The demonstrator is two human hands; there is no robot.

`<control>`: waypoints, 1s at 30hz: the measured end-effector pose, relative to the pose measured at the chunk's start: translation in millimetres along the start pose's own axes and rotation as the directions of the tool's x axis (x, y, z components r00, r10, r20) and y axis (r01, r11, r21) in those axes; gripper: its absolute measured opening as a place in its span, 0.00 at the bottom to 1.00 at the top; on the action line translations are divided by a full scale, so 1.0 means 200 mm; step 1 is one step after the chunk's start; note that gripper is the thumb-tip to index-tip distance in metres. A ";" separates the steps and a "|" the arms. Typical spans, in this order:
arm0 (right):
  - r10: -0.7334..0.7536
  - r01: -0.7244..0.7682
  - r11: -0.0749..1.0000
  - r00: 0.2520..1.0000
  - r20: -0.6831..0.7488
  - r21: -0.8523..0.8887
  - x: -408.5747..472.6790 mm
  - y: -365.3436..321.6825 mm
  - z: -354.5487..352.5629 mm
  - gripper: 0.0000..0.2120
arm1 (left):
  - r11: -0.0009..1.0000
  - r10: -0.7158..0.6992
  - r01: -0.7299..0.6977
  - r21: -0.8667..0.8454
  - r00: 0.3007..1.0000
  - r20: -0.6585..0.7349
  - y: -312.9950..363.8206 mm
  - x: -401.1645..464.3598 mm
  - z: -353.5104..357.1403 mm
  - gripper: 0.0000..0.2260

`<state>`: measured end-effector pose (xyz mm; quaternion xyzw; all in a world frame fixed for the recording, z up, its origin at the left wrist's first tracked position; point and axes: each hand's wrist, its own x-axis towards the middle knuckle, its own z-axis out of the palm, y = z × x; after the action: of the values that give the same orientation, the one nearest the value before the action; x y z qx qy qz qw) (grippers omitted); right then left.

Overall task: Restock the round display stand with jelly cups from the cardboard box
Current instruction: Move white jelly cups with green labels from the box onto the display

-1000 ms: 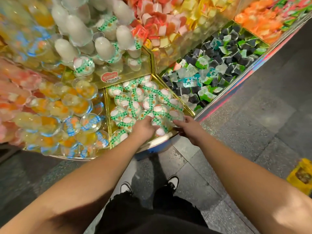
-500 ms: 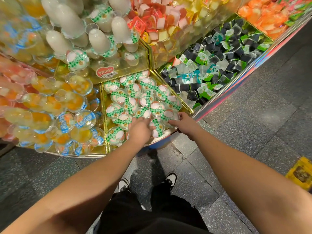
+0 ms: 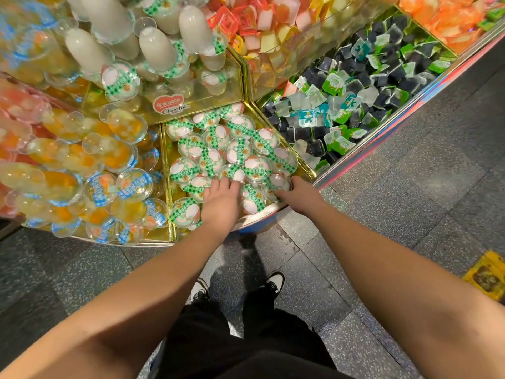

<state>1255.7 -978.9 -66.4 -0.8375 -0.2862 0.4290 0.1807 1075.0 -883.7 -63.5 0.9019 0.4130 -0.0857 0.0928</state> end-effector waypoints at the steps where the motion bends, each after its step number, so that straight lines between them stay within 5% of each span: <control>1: -0.005 0.004 1.000 1.000 -0.007 -0.024 0.00 0.00 0.00 0.27 | 1.000 0.007 -0.007 0.000 1.000 -0.004 0.00 0.00 0.00 0.17; 9: 0.041 -0.044 0.975 0.999 -0.019 -0.219 0.01 -0.01 0.00 0.32 | 0.999 0.009 -0.009 -0.054 1.000 -0.013 0.01 0.01 -0.01 0.14; 14: 0.064 -0.075 0.993 0.991 -0.120 -0.090 -0.07 -0.02 -0.01 0.38 | 0.985 0.046 -0.058 -0.165 0.996 -0.075 -0.04 -0.05 -0.11 0.14; 17: 0.034 -0.044 0.998 0.979 -0.199 -0.043 -0.17 -0.06 -0.07 0.31 | 0.966 0.060 -0.082 -0.245 0.994 -0.094 -0.13 -0.10 -0.22 0.13; 24: -0.215 0.183 0.972 0.945 -0.249 -0.144 -0.49 -0.58 -0.03 0.12 | 0.895 0.036 -0.122 -0.428 0.978 -0.205 -0.57 -0.35 -0.56 0.14; 30: -0.504 0.448 0.836 0.856 -0.120 -0.317 -0.79 -1.36 0.47 0.11 | 0.875 -0.075 -0.048 -0.483 0.970 -0.233 -1.34 -0.72 -0.82 0.11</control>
<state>1016.6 -865.3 127.2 -0.7948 -0.5239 0.2401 0.1904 790.4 -777.6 102.0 0.8505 0.4358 0.1316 0.2634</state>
